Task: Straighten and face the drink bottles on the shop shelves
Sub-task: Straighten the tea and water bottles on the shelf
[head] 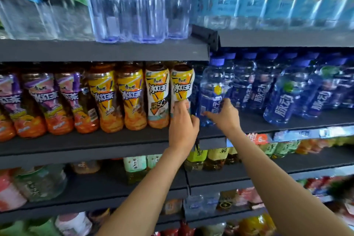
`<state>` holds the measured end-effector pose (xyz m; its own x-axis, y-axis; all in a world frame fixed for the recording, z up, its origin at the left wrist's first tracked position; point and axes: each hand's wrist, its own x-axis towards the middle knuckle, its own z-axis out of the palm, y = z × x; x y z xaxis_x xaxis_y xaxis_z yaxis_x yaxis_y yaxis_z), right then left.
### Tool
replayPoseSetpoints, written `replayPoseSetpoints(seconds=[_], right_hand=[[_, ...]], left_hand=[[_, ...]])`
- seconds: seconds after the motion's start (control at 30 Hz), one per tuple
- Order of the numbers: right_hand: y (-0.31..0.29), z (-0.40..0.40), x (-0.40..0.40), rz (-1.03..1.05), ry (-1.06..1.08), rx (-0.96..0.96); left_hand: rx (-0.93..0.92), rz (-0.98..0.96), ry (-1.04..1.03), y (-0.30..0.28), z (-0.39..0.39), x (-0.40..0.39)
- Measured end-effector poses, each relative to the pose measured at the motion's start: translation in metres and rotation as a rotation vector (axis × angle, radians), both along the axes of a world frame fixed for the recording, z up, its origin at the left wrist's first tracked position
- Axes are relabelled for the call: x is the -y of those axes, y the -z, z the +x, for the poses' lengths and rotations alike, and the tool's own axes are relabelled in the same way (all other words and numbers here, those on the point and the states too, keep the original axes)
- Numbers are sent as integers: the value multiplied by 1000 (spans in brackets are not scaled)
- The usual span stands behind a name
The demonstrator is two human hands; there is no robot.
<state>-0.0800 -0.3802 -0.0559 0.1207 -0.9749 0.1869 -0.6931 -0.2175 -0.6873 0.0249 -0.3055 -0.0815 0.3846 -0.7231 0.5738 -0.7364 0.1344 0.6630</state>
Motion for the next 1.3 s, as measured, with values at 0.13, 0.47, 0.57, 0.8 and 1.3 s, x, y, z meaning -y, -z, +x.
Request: replayPoseSetpoints(seconds=[0.13, 0.47, 0.57, 0.8, 1.3], right_hand=[[-1, -16, 19, -47, -191, -44], [5, -26, 47, -16, -452, 18], [2, -38, 47, 4, -481, 32], [-30, -135, 54, -744, 115, 245], [-20, -141, 77, 2, -113, 49]], left_hand=[[-43, 55, -112, 7, -42, 31], [-118, 25, -322, 10, -62, 40], [-107, -75, -356, 6, -77, 40], [68, -232, -227, -4, -136, 63], [-89, -155, -474, 4, -107, 63]])
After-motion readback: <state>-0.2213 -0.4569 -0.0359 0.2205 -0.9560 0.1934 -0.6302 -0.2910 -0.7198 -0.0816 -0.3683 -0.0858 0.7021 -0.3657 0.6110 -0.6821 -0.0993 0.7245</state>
